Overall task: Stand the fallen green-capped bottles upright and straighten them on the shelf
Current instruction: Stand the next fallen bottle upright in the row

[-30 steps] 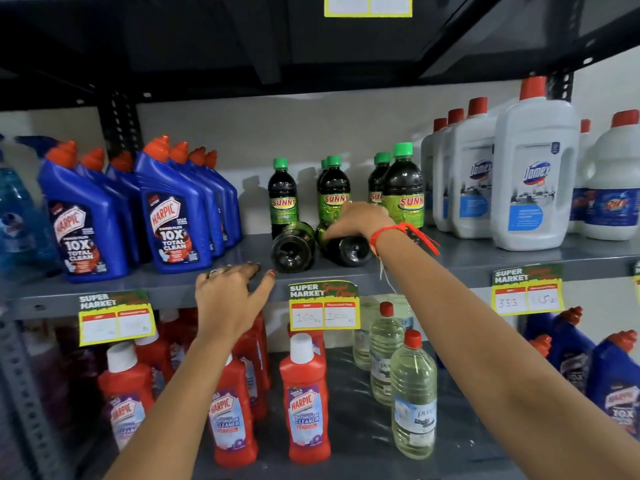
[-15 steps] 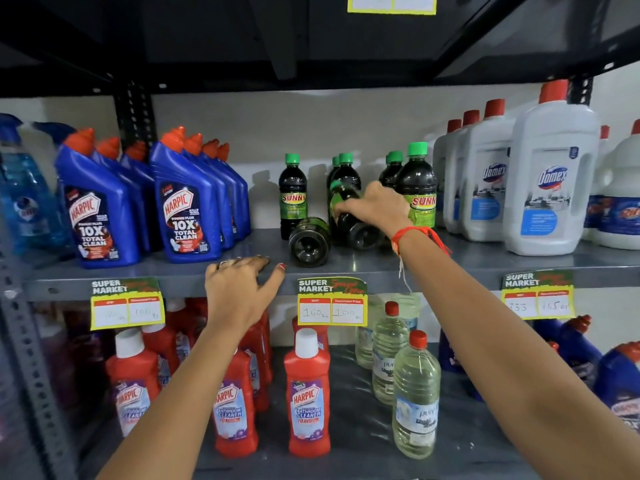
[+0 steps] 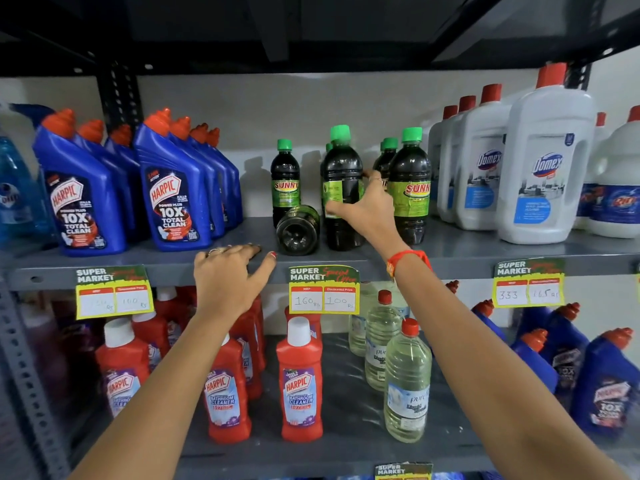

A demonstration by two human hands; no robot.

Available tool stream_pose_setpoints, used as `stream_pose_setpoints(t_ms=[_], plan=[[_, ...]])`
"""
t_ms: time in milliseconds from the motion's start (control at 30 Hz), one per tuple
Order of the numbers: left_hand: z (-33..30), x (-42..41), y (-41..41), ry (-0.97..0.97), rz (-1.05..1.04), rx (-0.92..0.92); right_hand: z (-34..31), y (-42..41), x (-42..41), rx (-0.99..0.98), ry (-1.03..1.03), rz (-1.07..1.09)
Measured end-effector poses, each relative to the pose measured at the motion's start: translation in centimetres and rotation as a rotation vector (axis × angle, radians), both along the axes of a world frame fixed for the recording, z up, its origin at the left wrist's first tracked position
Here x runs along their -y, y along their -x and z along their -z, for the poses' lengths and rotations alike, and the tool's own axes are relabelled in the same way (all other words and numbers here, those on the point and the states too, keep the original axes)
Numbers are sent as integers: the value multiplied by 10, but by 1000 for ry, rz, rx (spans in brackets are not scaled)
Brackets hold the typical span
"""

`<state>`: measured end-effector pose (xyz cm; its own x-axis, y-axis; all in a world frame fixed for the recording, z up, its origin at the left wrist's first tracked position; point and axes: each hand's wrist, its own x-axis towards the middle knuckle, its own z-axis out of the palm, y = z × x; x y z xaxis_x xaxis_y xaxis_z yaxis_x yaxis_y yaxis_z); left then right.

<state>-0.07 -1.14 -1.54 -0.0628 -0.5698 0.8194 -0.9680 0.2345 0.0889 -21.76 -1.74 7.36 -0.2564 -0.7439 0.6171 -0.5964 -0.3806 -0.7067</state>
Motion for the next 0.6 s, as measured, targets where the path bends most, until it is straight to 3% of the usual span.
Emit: stream_pose_setpoints(t_ms=[200, 433, 533, 600], plan=[[0, 2, -2, 12, 5, 11, 6, -1, 8, 43, -28, -58], [1, 2, -1, 18, 20, 15, 8, -8, 0, -201, -2, 211], [1, 0, -1, 26, 25, 7, 4, -3, 9, -125, 19, 131], [1, 0, 0, 26, 26, 5, 3, 5, 16, 26, -73, 9]])
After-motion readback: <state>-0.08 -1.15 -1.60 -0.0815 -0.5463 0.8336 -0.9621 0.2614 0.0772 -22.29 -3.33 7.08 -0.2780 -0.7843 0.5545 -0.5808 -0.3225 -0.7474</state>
